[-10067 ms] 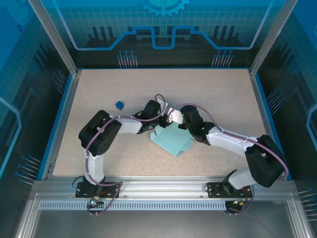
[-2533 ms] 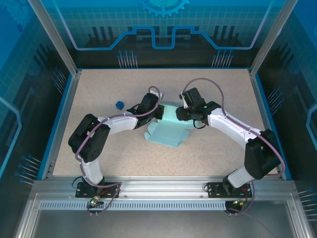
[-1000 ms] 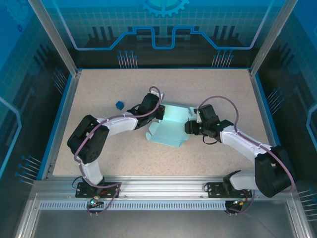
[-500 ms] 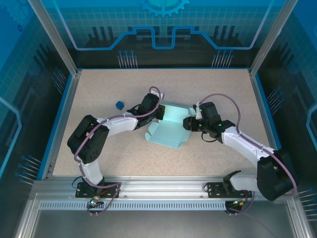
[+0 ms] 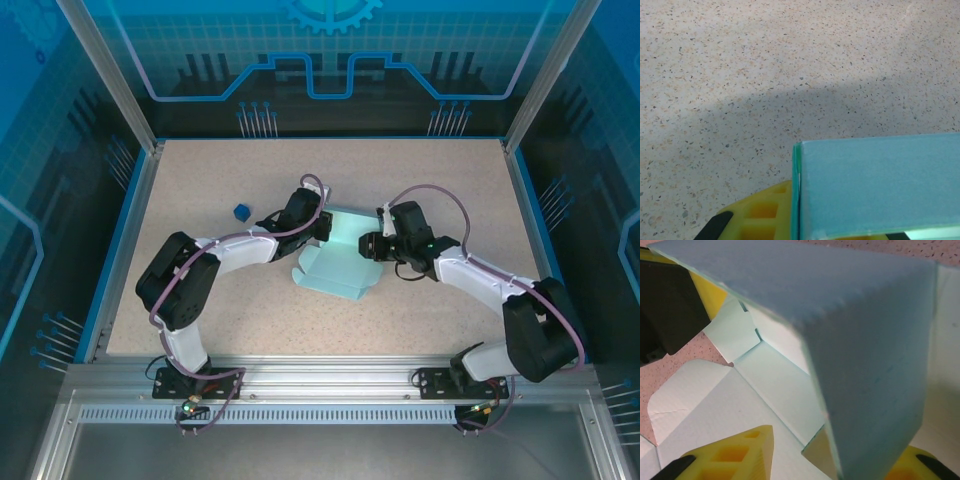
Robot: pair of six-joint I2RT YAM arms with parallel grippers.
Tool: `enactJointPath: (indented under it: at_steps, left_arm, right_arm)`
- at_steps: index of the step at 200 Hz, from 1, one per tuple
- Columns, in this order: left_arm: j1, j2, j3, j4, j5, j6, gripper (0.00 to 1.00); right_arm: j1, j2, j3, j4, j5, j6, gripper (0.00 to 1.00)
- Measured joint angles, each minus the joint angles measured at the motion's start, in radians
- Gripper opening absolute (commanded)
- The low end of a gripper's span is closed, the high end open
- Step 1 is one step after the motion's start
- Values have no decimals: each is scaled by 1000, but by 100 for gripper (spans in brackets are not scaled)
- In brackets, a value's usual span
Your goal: Fold the paper box
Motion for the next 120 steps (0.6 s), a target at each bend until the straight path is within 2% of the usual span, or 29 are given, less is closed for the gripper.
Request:
enactJointPath:
  at_steps: [56,120]
  left_arm:
    - [0,0,0,-5,-3,0,4]
    - [-4,0,0,-13,-2,-15,4]
  right_arm:
    - [1,-13,0,-22,20,-19,40]
    - [-2,-194,27,-189,62,-131,43]
